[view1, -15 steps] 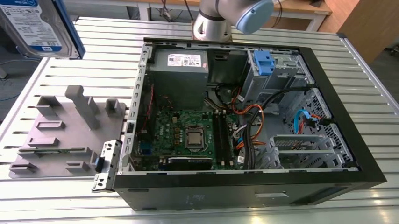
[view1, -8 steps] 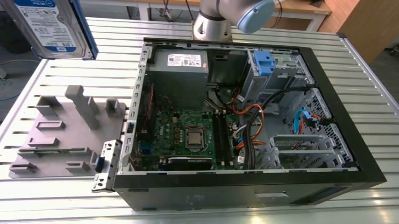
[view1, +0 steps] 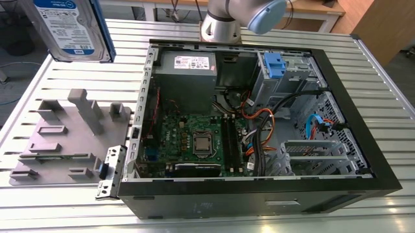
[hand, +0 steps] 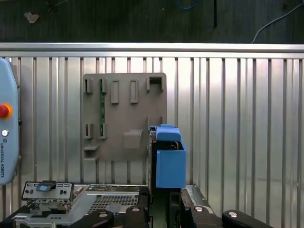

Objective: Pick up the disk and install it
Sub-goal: 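Pick up the disk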

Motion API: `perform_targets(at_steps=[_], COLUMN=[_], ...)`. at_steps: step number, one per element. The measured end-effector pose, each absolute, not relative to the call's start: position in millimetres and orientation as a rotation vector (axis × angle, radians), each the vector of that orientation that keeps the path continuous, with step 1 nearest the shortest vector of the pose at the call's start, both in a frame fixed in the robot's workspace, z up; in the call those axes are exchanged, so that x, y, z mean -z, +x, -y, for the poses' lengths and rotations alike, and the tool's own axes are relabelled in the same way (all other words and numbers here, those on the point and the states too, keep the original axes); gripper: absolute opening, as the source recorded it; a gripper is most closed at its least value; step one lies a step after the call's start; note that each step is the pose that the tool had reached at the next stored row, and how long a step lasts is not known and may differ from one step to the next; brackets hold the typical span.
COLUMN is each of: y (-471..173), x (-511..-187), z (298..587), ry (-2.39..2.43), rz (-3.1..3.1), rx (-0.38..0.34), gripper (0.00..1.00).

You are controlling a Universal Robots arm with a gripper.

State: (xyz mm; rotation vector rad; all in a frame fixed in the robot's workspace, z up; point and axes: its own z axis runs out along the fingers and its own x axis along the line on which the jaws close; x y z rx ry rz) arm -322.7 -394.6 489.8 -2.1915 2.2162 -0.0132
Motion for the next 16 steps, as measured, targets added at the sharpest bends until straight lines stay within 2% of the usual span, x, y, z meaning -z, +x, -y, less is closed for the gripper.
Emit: perform_targets(at_steps=[16], y=[-293], x=[-490], z=[395], ry=[-2.191], rz=[-2.216], rx=[0.013], gripper=[0.35])
